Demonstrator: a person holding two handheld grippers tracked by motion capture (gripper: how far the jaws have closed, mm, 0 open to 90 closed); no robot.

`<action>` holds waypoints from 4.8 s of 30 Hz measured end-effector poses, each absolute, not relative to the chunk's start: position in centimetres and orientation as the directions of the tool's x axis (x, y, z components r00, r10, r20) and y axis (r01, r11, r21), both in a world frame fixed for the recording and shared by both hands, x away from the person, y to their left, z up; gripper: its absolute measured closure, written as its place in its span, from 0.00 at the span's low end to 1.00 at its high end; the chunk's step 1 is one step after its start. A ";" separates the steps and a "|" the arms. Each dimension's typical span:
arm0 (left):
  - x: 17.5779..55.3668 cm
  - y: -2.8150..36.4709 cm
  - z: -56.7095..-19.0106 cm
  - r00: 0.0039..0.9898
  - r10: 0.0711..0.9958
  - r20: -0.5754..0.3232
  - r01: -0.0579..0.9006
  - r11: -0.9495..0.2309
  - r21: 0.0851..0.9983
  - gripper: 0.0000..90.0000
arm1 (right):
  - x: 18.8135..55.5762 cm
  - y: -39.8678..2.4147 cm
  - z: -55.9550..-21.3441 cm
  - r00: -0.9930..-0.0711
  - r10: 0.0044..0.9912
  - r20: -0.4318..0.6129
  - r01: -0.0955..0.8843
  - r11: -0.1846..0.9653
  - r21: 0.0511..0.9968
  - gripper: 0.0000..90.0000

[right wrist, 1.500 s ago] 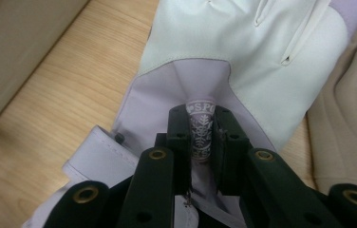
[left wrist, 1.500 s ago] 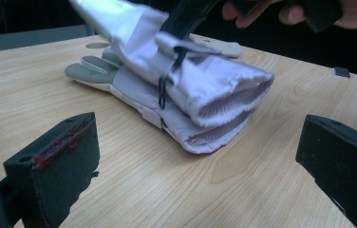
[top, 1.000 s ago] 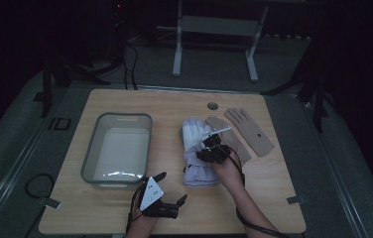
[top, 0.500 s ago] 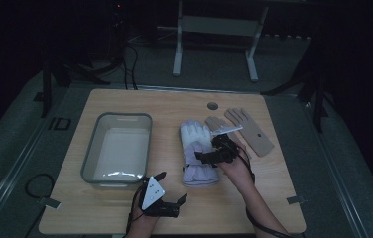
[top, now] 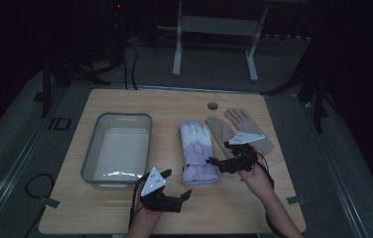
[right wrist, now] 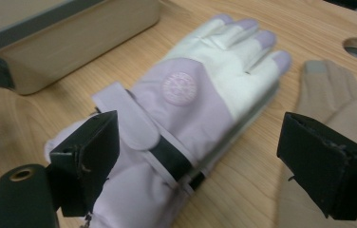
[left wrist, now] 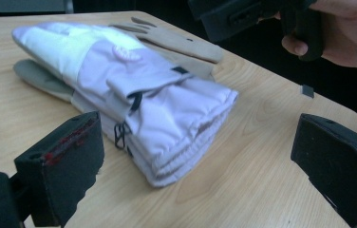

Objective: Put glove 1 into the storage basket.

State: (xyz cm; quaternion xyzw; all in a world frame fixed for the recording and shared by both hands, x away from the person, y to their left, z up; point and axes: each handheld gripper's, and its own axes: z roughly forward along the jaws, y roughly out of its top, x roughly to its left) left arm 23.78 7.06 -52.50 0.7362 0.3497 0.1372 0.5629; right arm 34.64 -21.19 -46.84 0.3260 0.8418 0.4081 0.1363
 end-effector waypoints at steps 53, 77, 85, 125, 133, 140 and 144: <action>33.9 4.3 -56.0 0.572 0.700 -0.427 0.744 -0.224 0.630 0.45 | 40.5 -21.7 -55.9 -0.527 0.643 0.556 0.812 0.186 0.554 0.59; 34.2 4.4 -51.1 0.645 0.654 -0.396 0.713 -0.328 0.620 0.78 | 37.7 -19.5 -50.3 -0.591 0.729 0.347 0.706 0.259 0.658 0.87; 34.5 4.9 -48.4 0.689 0.633 -0.353 0.674 -0.381 0.633 0.79 | 37.2 -19.0 -47.4 -0.617 0.724 0.307 0.664 0.270 0.698 0.87; 33.4 18.0 -41.3 0.679 0.680 -0.276 0.668 -0.417 0.616 0.80 | 37.6 -6.4 -42.1 -0.705 0.626 0.332 0.599 0.276 0.752 0.88; 33.1 22.5 -41.4 0.665 0.692 -0.281 0.684 -0.415 0.599 0.80 | 37.5 -1.7 -42.4 -0.711 0.618 0.336 0.597 0.280 0.751 0.88; 32.9 26.1 -41.5 0.653 0.704 -0.277 0.705 -0.432 0.563 0.80 | 37.7 1.9 -43.2 -0.714 0.596 0.368 0.613 0.277 0.740 0.88; 33.2 27.5 -42.5 0.638 0.709 -0.299 0.729 -0.433 0.531 0.80 | 37.9 3.9 -44.6 -0.705 0.592 0.391 0.634 0.278 0.722 0.87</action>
